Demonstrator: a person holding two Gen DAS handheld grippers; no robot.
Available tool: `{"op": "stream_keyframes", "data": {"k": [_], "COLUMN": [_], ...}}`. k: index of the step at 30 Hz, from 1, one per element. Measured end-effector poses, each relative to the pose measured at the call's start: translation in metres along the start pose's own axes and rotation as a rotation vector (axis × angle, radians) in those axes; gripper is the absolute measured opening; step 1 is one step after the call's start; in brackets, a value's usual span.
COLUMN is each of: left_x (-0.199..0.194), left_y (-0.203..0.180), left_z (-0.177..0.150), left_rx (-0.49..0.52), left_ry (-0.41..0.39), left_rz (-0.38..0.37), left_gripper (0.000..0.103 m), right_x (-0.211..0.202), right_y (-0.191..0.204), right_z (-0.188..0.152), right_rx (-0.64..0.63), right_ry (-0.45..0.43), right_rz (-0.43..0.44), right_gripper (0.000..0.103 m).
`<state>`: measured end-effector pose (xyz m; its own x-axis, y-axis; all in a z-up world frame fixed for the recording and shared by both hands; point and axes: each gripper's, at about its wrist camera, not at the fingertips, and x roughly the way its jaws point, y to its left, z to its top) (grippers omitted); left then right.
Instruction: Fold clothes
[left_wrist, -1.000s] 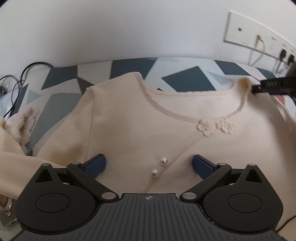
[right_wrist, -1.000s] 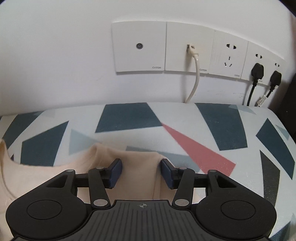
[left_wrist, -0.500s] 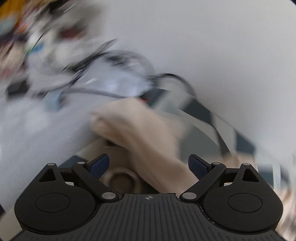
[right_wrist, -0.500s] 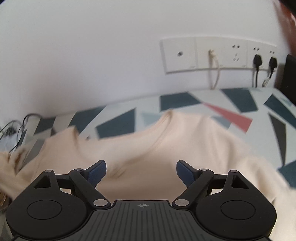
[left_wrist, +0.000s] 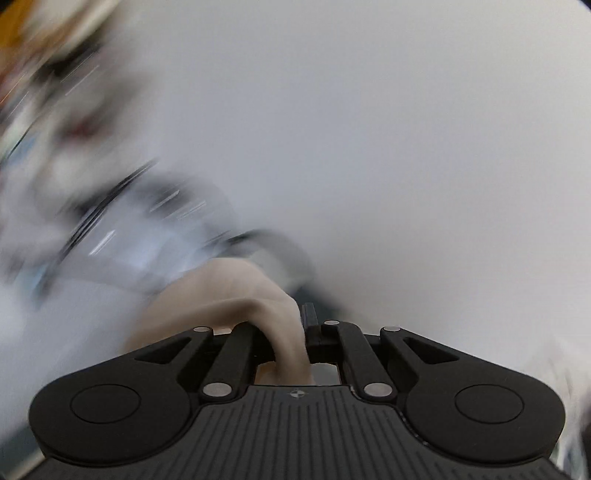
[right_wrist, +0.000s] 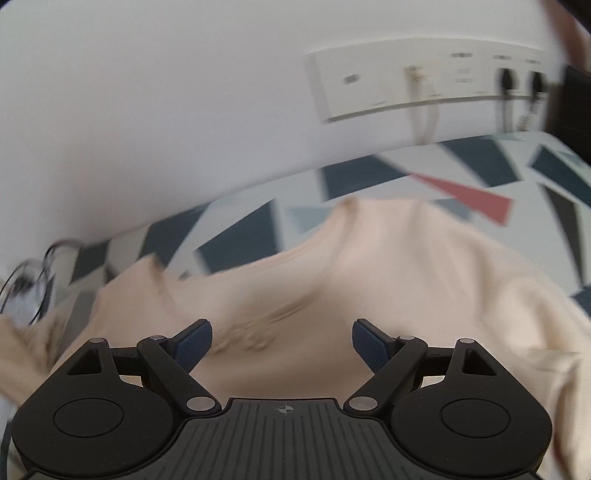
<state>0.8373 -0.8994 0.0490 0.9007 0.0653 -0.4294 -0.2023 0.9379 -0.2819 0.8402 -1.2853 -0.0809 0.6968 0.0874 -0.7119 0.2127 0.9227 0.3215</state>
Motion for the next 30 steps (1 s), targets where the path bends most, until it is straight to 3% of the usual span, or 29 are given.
{"op": "stream_keyframes", "data": {"k": [4,7,9,10,11,13,15,19,22,25,30], "left_x": [-0.015,-0.010,-0.006,-0.009,-0.014,-0.027,-0.039,-0.034,-0.025,-0.031,-0.047], "left_y": [-0.108,-0.152,-0.159,-0.156,-0.152,-0.136,-0.119,-0.085,-0.067,-0.063,-0.062], "left_z": [-0.058,-0.125,-0.156,-0.164,-0.168,-0.161,-0.152,-0.151,-0.149,-0.140,-0.146], "left_rx": [0.407,0.700,0.831,0.868,0.892,0.858,0.828,0.832,0.779,0.695,0.768], "left_ry": [0.090,0.217,0.306,0.313,0.312,0.283,0.258,0.276,0.292,0.278,0.263], "left_rz": [-0.294,-0.335,-0.330,-0.315,-0.304,-0.304,-0.287,-0.170,-0.112,-0.146,-0.124], "left_gripper": [0.007,0.011,0.017,0.023,0.028,0.056,0.067,0.068,0.068,0.068,0.071], "right_x": [-0.014,-0.020,-0.023,-0.025,-0.026,-0.029,-0.027,-0.015,0.006,0.031,0.065], "right_y": [-0.044,-0.081,-0.099,-0.107,-0.110,-0.108,-0.094,-0.036,0.041,0.113,0.198], "right_z": [0.013,0.017,0.016,0.014,0.013,0.010,0.009,0.012,0.011,0.002,-0.002], "right_rx": [0.092,0.161,0.201,0.215,0.219,0.197,0.142,-0.026,-0.323,-0.557,-0.678], "right_ry": [-0.051,-0.052,-0.035,-0.027,-0.022,-0.022,-0.019,-0.009,0.015,0.005,0.080], "right_rz": [-0.095,-0.176,-0.209,-0.217,-0.214,-0.183,-0.127,0.050,0.194,0.250,0.384], "right_gripper": [0.082,0.082,0.081,0.081,0.081,0.081,0.081,0.081,0.081,0.081,0.080]}}
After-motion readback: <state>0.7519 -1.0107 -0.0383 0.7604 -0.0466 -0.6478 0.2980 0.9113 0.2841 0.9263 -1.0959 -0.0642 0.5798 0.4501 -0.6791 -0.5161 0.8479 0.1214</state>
